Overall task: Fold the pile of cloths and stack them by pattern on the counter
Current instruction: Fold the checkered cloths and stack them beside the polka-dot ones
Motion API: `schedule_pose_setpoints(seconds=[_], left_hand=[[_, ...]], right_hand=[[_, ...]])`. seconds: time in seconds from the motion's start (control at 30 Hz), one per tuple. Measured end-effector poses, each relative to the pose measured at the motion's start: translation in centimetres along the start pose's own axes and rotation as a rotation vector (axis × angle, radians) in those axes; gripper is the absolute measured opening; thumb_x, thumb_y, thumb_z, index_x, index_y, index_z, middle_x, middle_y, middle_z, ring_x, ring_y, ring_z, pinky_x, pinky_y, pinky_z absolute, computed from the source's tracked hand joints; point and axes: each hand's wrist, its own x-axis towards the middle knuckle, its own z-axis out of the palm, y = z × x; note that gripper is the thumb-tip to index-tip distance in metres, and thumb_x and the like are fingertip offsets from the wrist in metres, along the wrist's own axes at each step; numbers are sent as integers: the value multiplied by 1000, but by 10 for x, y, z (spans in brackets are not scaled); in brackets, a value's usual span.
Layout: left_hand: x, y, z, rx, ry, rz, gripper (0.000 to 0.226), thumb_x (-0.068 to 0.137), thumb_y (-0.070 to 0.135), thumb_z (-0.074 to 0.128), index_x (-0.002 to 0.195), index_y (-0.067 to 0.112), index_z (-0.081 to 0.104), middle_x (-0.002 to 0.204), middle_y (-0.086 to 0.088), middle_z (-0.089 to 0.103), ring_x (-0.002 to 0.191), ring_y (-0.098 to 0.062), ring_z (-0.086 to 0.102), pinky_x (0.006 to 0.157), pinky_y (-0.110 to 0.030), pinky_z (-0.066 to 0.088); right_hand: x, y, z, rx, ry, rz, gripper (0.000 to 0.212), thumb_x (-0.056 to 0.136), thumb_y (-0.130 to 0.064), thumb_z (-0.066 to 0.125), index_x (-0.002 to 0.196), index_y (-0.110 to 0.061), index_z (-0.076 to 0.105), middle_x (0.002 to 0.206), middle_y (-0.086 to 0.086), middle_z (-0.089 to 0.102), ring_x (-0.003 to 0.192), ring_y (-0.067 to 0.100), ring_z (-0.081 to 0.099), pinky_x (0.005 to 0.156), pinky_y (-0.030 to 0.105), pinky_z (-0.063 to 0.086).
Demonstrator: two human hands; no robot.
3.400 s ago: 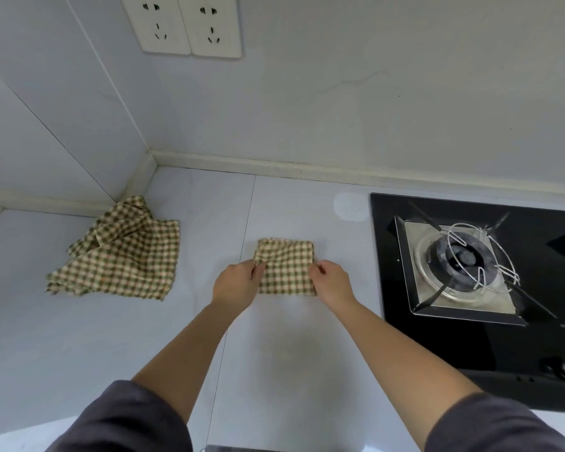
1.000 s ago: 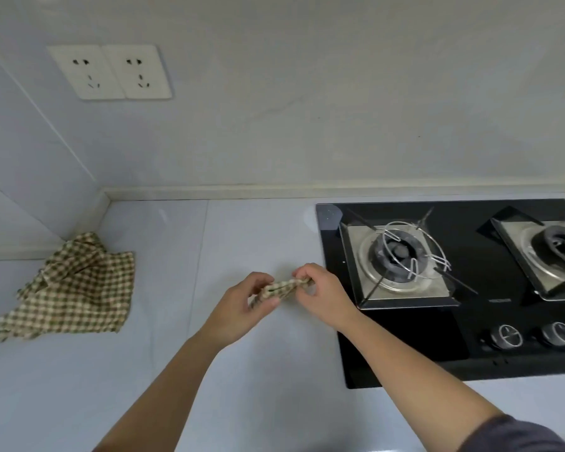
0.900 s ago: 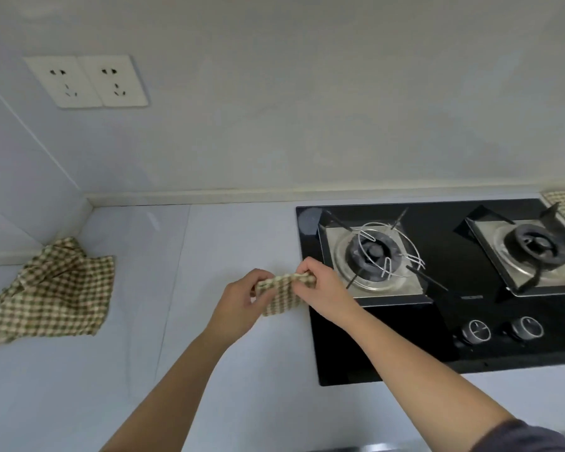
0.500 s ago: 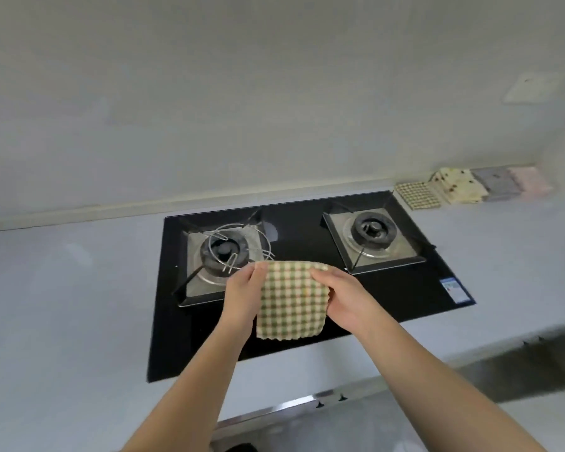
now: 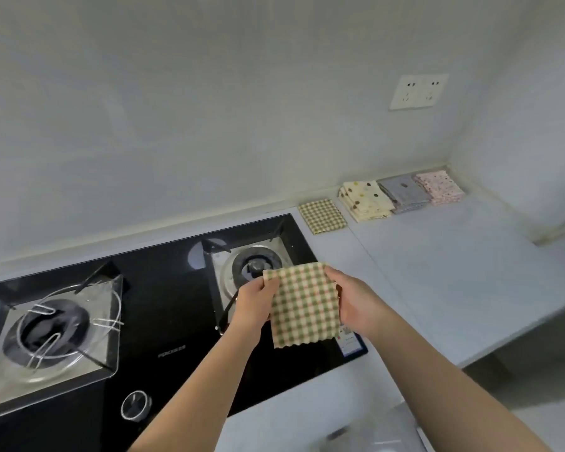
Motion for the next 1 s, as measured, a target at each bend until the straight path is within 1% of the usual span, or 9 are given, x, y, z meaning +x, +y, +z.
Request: schedule_pose_setpoints(seconds=[0.1,0.2,0.27,0.4,0.47,0.57,0.67,0.9,1.0], left_hand=[[46,17,63,38,88,-17,24,99,29,49,77,26,58,90,-2,63,86,-21,60,83,-40,50],[77,27,103,-22,154,-34,21,98,36,47,82,28,59,93,3,63,92,-20,60,90,-43,50],[102,34,131,7,158,-45,20,99,31,46,89,21,60,92,-1,63,90,-21,61,88,-44,52],[171,32,171,243,265,-6,24,100,26,41,91,12,58,86,-7,63,78,-22,61,75,-39,56],[204,35,186,376,374,38,26,102,25,35,89,10,53,76,-6,58,65,-18,53,59,-31,45],[249,48,201,581,494,63,25,102,25,28,90,13,46,71,-5,56,62,-20,50,51,-30,33],[299,49,211,720,540,52,23,102,24,26,94,12,44,80,-10,60,72,-28,55,58,-35,39],[343,34,214,794,615,31,19,103,23,26,109,12,40,96,-12,63,77,-31,54,67,-39,42],[337,35,215,906,652,164,29,101,22,31,130,16,36,125,-6,51,102,-29,54,73,-39,42]], right_hand=[[33,-37,-54,-149,12,40,26,96,-29,57,111,-10,66,109,9,71,99,23,68,74,34,54],[63,-62,-80,-235,103,-51,19,97,-25,53,102,-11,64,103,9,69,91,21,66,74,32,52],[94,-82,-94,-294,189,-136,20,99,-28,48,103,-13,62,105,6,66,91,20,63,73,30,49],[162,-111,-108,-474,298,-222,29,102,-26,39,122,-11,54,109,3,58,99,21,57,79,31,46],[200,-117,-113,-580,309,-252,29,103,-24,37,124,-10,51,107,2,55,97,19,54,80,31,44],[254,-131,-115,-727,335,-312,22,104,-21,35,114,-8,49,97,0,53,85,16,51,68,27,40],[306,-138,-115,-865,344,-383,21,103,-20,34,106,-5,49,85,1,52,76,19,53,54,27,36],[359,-136,-106,-940,385,-364,17,100,-12,32,109,-10,47,96,4,60,88,26,60,72,36,51],[358,-125,-100,-1167,426,-589,42,91,-3,48,132,-8,46,124,11,57,108,31,58,88,43,52]])
